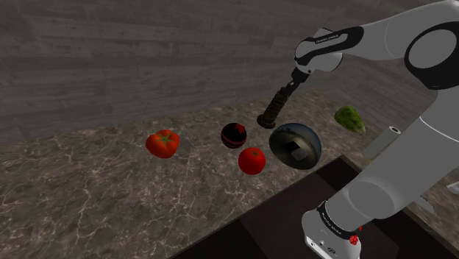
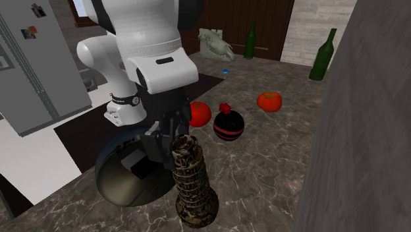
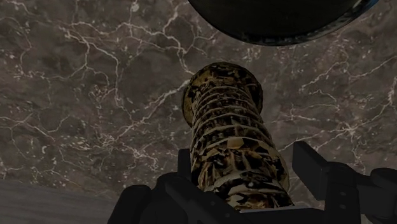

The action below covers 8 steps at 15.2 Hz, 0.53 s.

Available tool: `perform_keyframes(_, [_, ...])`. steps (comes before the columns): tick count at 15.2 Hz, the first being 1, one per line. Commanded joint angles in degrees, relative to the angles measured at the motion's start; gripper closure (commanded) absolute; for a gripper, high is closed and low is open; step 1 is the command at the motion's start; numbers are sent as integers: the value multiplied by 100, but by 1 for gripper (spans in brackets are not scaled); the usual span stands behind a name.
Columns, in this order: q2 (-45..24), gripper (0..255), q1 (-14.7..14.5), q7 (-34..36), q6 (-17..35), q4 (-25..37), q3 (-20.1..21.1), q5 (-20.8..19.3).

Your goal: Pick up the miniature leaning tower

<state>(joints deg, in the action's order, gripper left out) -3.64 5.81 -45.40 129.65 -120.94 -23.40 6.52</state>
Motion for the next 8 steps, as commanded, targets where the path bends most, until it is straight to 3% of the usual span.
perform_keyframes(1, [-18, 255, 0, -1, 5, -10, 0, 0])
perform_keyframes(8, [137, 255, -8, 80, -295, 153, -6, -102])
